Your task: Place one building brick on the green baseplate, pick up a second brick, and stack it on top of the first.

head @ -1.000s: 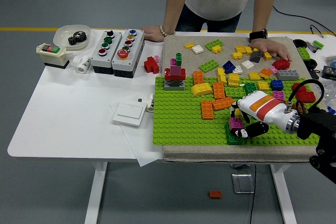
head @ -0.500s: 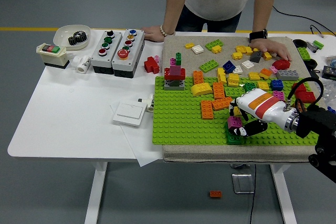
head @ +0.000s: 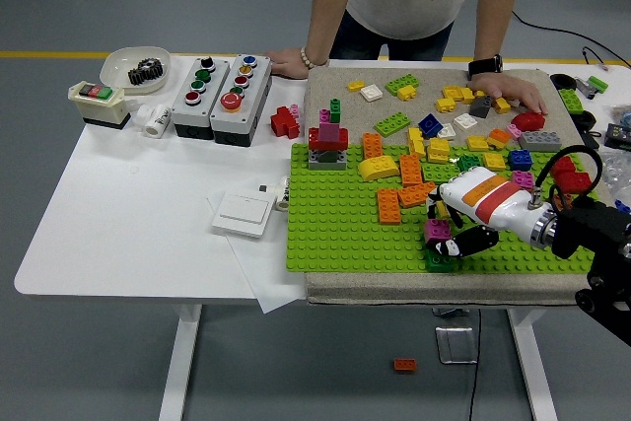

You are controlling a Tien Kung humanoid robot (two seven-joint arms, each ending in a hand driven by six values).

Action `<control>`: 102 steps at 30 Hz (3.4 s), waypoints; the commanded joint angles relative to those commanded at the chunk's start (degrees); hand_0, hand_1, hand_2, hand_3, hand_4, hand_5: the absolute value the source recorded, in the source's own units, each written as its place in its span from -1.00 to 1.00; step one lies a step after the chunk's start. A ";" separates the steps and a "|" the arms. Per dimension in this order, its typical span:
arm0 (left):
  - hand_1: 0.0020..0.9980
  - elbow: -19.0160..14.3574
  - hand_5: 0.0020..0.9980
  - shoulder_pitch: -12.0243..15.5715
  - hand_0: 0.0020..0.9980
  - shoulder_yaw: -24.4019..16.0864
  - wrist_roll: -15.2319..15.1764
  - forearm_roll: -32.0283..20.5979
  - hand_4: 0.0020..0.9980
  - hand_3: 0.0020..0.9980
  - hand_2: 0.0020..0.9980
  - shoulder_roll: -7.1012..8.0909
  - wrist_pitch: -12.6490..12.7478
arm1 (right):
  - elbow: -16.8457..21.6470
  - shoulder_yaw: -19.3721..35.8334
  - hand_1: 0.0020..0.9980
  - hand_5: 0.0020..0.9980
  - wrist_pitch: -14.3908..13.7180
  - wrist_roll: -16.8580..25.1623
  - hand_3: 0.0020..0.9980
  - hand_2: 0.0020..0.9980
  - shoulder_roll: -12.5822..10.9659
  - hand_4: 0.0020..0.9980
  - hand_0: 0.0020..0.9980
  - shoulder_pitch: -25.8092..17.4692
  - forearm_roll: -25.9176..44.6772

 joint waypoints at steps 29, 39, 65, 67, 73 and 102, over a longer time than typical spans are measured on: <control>0.64 -0.01 0.37 -0.10 0.67 -0.14 0.07 0.18 0.46 0.26 0.63 -0.03 -0.24 | -0.07 0.45 -0.63 -0.01 1.62 -0.15 0.06 -0.38 0.26 0.66 -0.63 0.08 -0.66; 0.64 -0.02 0.37 0.10 0.67 -0.38 0.19 0.55 0.46 0.25 0.63 -0.07 -0.32 | 0.01 0.72 -0.62 0.00 1.96 0.16 0.09 -0.35 0.32 0.70 -0.62 -0.13 -0.64; 0.63 -0.12 0.36 0.18 0.68 -0.83 0.44 1.51 0.46 0.25 0.64 0.00 -0.66 | 1.46 4.37 -0.55 0.38 0.49 -0.67 0.50 -0.27 -0.08 1.00 -0.57 -1.52 -1.96; 0.63 -0.10 0.36 0.14 0.68 -0.79 0.42 1.48 0.46 0.25 0.64 0.00 -0.65 | 2.39 5.28 -0.55 0.38 0.01 -1.30 0.50 -0.27 -0.43 1.00 -0.57 -1.93 -2.28; 0.63 -0.04 0.37 0.14 0.68 -0.61 0.31 1.20 0.46 0.25 0.63 -0.02 -0.51 | 7.33 8.84 -0.50 0.38 -2.65 -4.82 0.48 -0.25 -1.83 1.00 -0.45 -4.67 -3.88; 0.63 0.03 0.37 0.05 0.68 -0.16 -0.07 0.47 0.46 0.25 0.64 -0.16 -0.11 | 20.24 14.54 0.31 0.05 -4.43 -2.18 0.13 0.40 -4.31 0.67 0.36 -19.30 -0.58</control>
